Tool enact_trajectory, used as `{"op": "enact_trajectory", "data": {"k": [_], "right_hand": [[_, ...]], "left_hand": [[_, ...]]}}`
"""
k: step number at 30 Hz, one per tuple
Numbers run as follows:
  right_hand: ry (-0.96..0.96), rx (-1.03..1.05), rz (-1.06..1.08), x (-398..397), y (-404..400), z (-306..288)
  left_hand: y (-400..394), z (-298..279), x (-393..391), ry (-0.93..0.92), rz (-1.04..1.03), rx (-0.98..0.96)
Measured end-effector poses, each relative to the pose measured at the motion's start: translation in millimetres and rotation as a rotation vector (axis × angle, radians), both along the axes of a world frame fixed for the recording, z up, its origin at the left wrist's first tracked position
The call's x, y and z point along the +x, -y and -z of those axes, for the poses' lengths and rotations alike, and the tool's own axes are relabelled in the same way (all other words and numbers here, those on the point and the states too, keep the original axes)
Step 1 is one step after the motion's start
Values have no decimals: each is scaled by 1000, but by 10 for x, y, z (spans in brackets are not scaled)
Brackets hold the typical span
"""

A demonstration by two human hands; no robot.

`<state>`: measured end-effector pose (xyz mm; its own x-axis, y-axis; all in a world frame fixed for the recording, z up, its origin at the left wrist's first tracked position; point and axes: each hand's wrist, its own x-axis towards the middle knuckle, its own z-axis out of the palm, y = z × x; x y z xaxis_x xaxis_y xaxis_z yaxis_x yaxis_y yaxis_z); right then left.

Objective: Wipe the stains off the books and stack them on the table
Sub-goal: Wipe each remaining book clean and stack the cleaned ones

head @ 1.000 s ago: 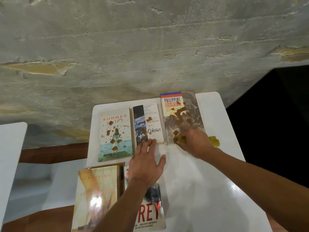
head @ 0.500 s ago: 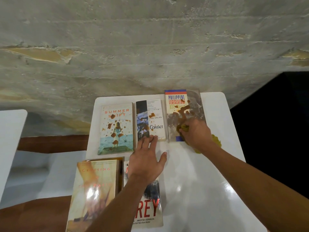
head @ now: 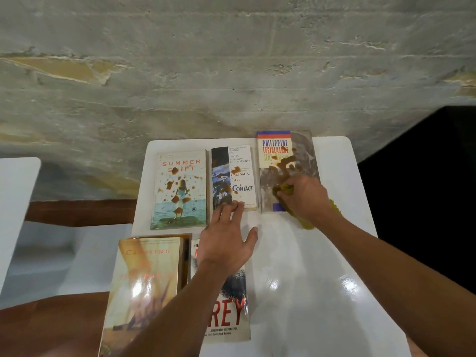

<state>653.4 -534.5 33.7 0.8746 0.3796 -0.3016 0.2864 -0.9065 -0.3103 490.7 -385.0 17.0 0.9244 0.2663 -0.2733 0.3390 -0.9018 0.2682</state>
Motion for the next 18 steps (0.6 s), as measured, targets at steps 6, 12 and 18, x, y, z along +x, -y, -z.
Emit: {"op": "enact_trajectory", "data": {"k": [6, 12, 18], "right_hand": [[-29, 24, -170, -75, -80, 22], [5, 20, -166, -119, -144, 23], [-12, -7, -57, 34, -28, 10]], "left_hand": [[-15, 34, 3, -4, 4, 18], [-4, 25, -20, -4, -1, 16], [-4, 1, -3, -13, 1, 3]]}}
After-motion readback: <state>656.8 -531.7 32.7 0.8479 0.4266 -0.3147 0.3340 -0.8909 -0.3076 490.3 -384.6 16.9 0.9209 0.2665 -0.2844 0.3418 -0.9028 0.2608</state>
